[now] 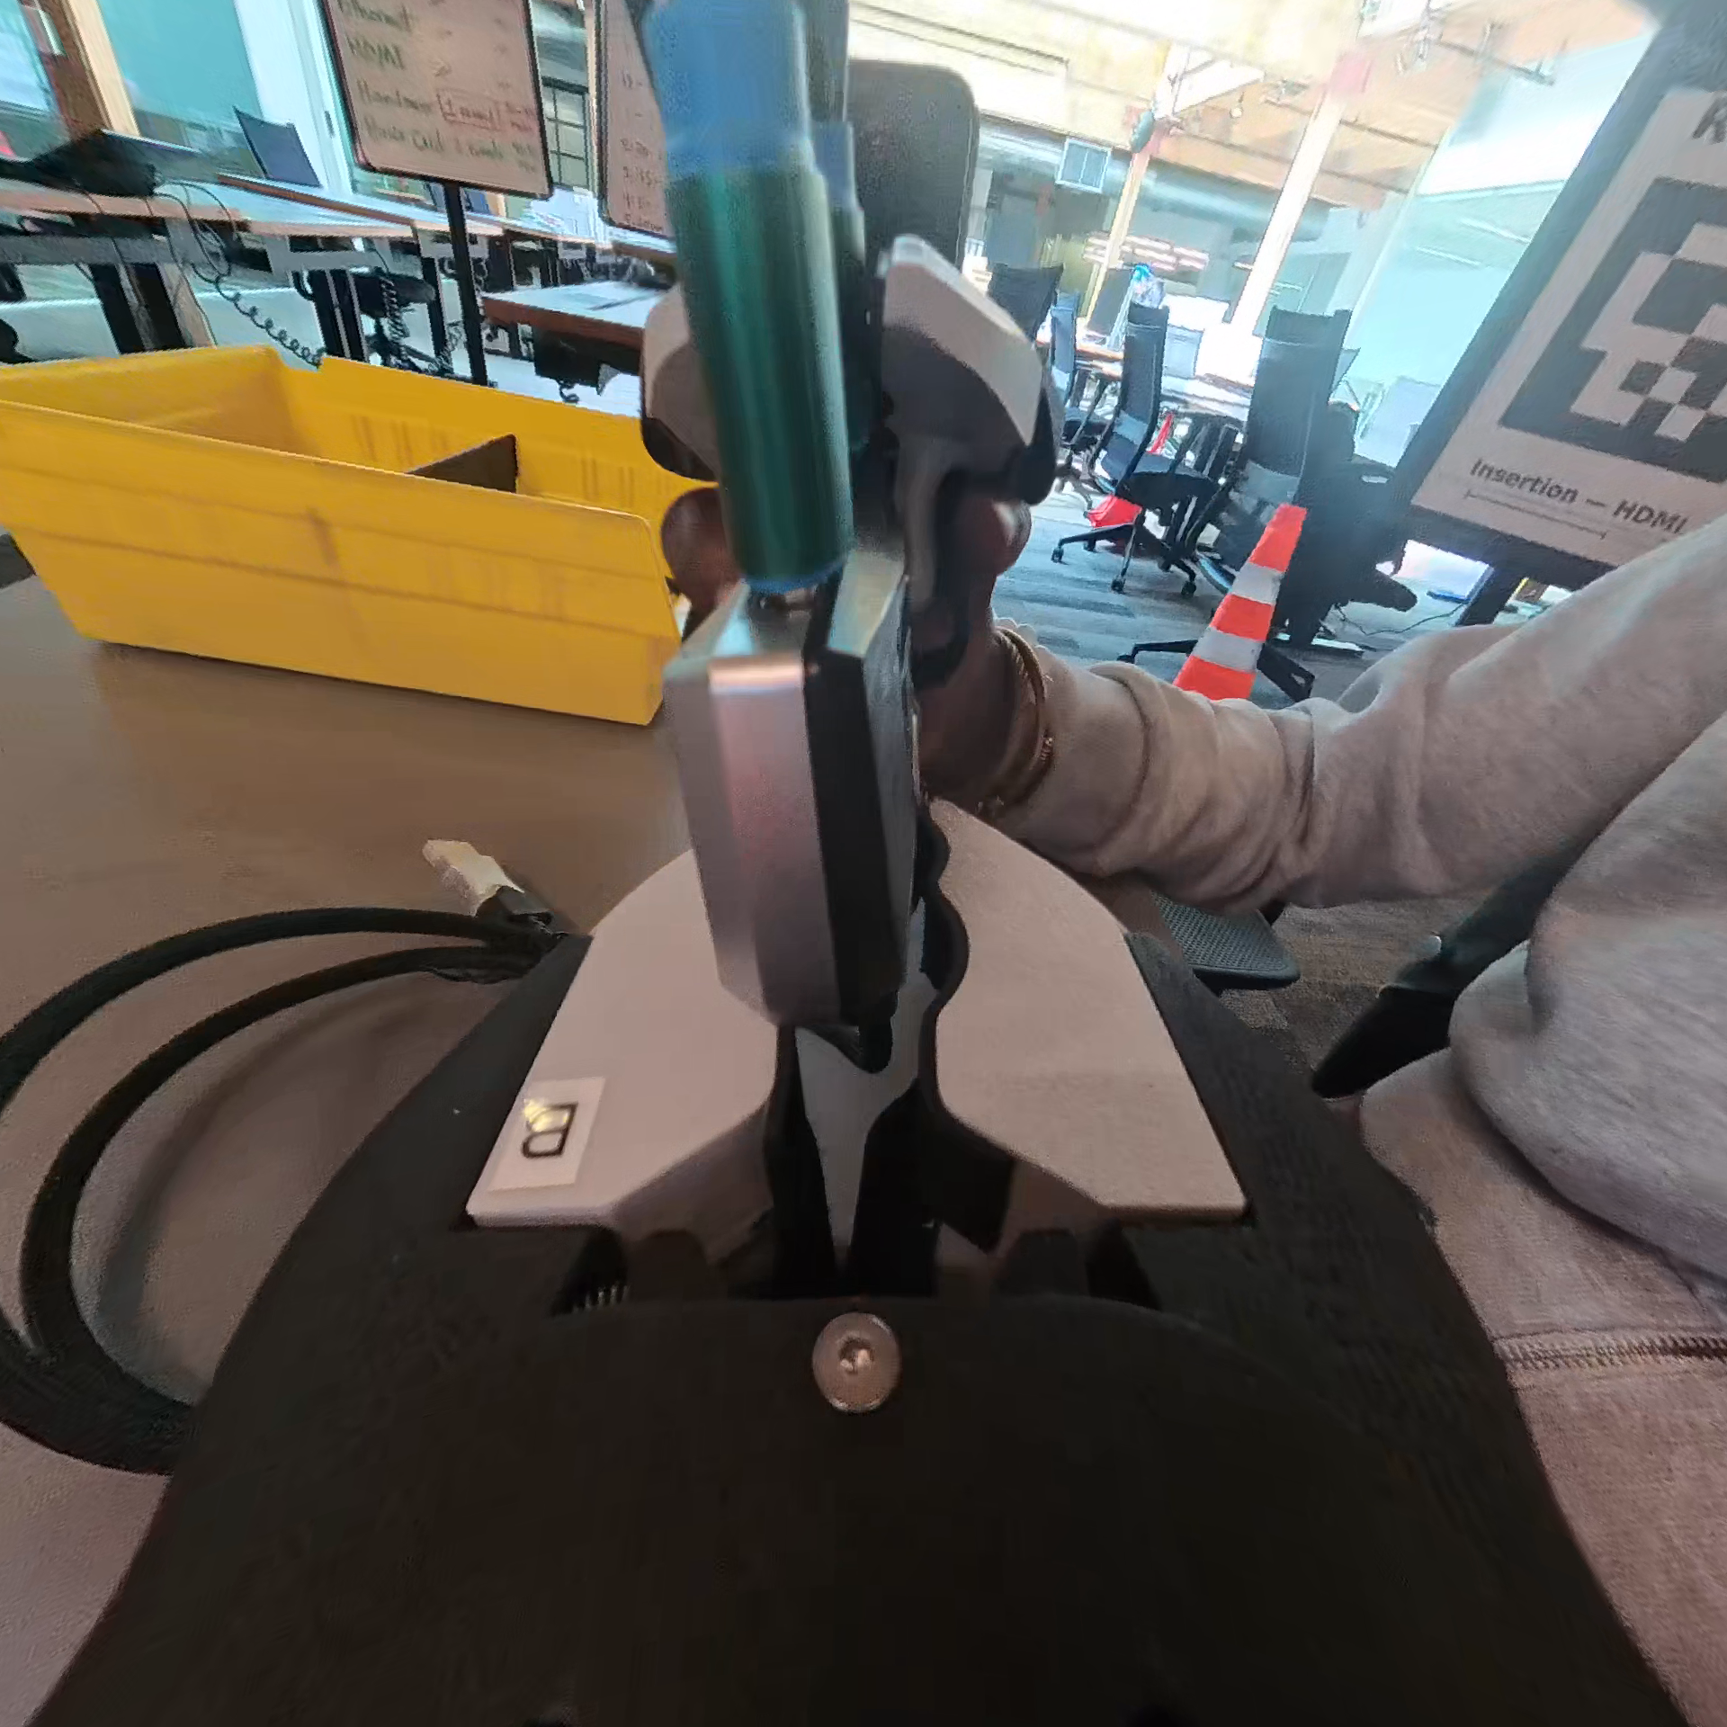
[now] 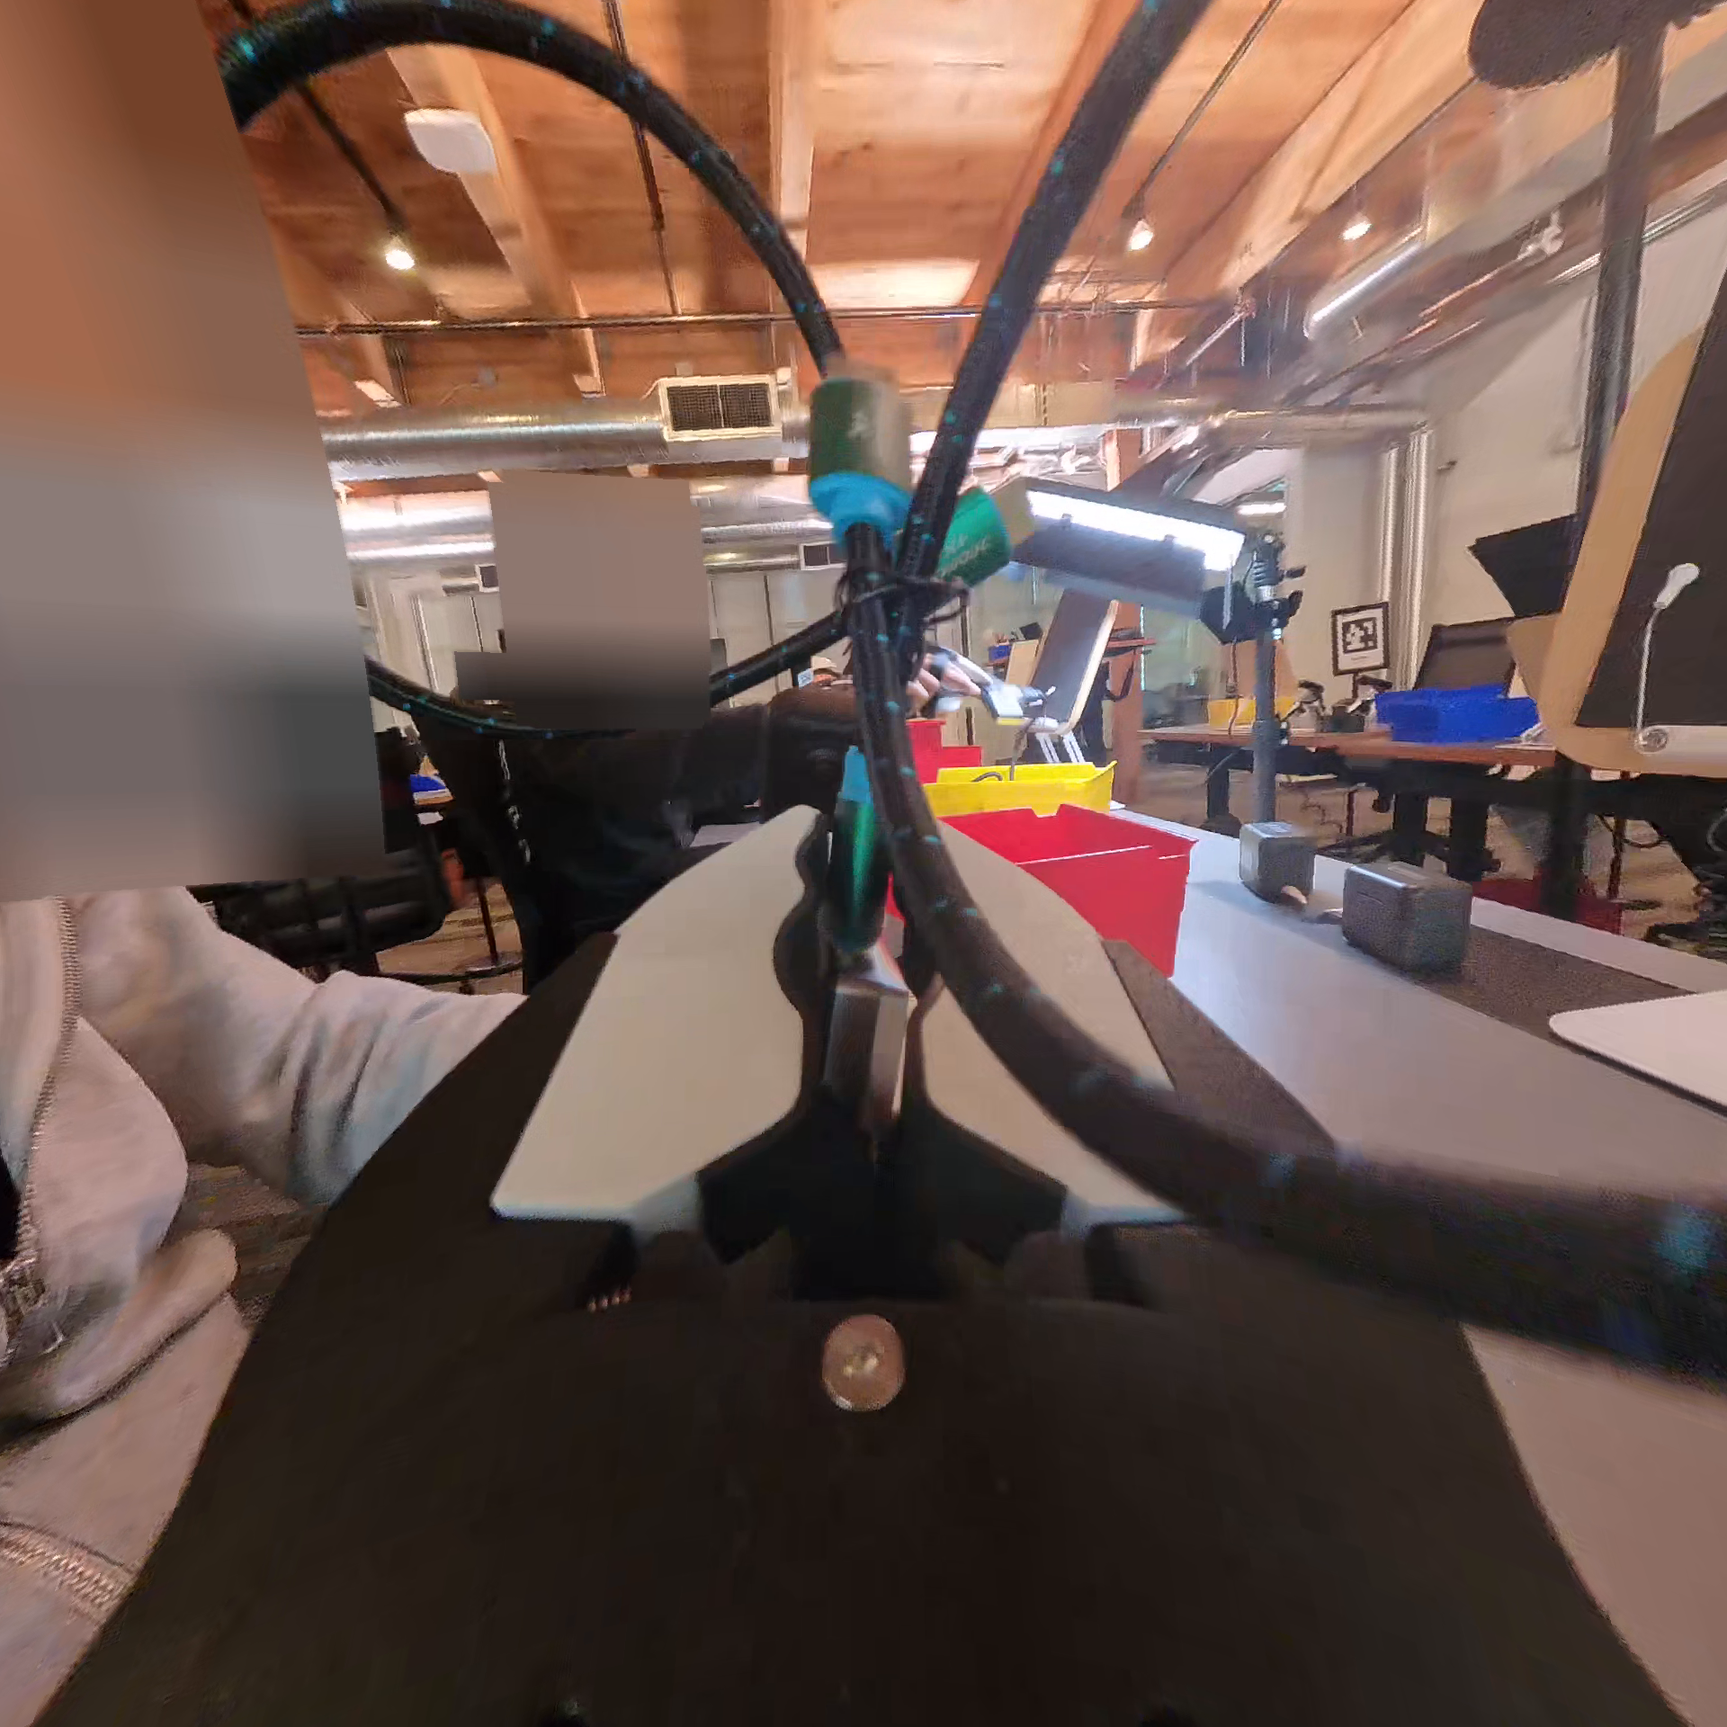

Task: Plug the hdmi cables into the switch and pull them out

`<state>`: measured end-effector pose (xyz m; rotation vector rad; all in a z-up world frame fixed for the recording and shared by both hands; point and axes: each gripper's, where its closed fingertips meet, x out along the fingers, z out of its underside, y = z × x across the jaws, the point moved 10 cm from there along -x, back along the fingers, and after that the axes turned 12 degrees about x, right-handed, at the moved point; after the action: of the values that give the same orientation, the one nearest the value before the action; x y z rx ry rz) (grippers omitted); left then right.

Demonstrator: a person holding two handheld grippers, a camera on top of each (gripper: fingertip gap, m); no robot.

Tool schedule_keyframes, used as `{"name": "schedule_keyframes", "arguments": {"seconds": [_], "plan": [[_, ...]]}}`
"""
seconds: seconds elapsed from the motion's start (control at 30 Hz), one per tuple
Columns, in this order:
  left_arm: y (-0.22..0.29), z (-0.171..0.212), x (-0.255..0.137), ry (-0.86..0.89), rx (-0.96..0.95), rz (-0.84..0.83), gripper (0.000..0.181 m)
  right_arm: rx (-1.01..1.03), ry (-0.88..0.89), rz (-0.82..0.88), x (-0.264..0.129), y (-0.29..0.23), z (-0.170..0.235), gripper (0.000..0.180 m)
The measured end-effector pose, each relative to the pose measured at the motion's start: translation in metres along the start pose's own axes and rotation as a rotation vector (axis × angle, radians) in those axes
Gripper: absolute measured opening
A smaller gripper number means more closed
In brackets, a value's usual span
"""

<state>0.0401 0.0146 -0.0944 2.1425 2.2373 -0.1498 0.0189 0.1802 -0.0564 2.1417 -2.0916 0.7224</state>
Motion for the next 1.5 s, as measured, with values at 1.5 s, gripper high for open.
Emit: {"name": "schedule_keyframes", "arguments": {"seconds": [1.5], "plan": [[-0.027, -0.005, -0.064, 0.386, -0.216, -0.345, 0.022, 0.181, 0.41, 0.664, -0.144, 0.013, -0.085, 0.012]]}}
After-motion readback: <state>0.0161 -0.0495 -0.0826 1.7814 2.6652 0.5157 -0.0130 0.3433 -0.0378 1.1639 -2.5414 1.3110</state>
